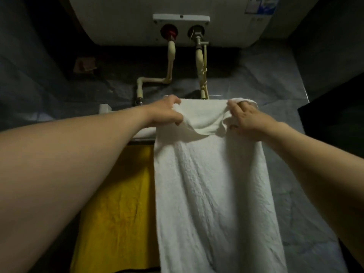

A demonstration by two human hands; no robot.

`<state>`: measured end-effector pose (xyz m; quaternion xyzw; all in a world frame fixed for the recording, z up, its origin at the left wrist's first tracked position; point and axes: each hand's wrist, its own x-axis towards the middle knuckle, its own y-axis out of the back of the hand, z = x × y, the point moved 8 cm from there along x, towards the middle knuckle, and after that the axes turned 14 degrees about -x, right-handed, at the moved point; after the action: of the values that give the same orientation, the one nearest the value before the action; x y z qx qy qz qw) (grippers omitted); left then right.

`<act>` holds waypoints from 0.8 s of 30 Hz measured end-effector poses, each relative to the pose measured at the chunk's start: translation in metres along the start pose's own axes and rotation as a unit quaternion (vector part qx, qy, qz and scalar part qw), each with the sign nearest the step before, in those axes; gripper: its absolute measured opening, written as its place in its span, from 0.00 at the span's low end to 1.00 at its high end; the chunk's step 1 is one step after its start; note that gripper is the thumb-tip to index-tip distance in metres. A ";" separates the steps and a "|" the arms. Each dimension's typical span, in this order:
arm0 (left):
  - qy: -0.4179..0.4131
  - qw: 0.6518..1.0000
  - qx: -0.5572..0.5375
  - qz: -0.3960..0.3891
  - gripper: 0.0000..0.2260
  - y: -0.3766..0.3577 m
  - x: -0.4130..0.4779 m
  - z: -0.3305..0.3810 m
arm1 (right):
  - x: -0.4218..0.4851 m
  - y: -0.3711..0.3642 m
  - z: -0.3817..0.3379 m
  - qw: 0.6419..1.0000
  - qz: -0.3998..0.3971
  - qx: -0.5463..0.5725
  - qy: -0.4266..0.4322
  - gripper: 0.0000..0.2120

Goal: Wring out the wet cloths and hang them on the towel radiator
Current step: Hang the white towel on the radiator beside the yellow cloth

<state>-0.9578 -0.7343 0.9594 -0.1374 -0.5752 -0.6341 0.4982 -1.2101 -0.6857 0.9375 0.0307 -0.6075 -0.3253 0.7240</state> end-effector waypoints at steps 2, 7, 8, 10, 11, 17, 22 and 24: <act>-0.021 0.994 0.105 -0.007 0.32 -0.004 0.014 -0.014 | 0.013 -0.008 -0.005 0.999 -0.018 -0.038 -0.003 0.43; -0.031 0.969 0.239 -0.053 0.27 -0.043 0.024 -0.058 | 0.023 -0.016 -0.028 0.995 0.020 -0.095 -0.002 0.38; -0.031 0.972 0.229 -0.054 0.25 -0.050 0.022 -0.064 | 0.022 -0.015 -0.031 0.995 0.045 -0.092 0.011 0.34; -0.008 0.980 0.193 -0.054 0.25 -0.059 0.023 -0.083 | 0.025 -0.019 -0.043 0.993 0.071 -0.088 0.041 0.30; 0.006 0.981 0.184 -0.059 0.27 -0.063 0.024 -0.090 | 0.026 -0.021 -0.048 0.991 0.078 -0.089 0.058 0.28; 0.066 0.987 0.118 -0.089 0.32 -0.058 0.030 -0.099 | 0.049 -0.005 -0.063 0.995 0.078 -0.058 0.011 0.18; 0.130 0.988 0.014 -0.083 0.32 -0.050 0.025 -0.110 | 0.028 -0.068 -0.058 0.947 -0.289 0.054 -0.126 0.14; 0.129 0.984 -0.093 -0.078 0.24 -0.047 0.026 -0.109 | 0.018 -0.072 -0.063 0.931 -0.315 0.119 -0.141 0.13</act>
<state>-0.9640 -0.8484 0.9183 -0.0549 -0.4534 -0.7341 0.5026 -1.1834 -0.7732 0.9051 0.2604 -0.6969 -0.4628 0.4820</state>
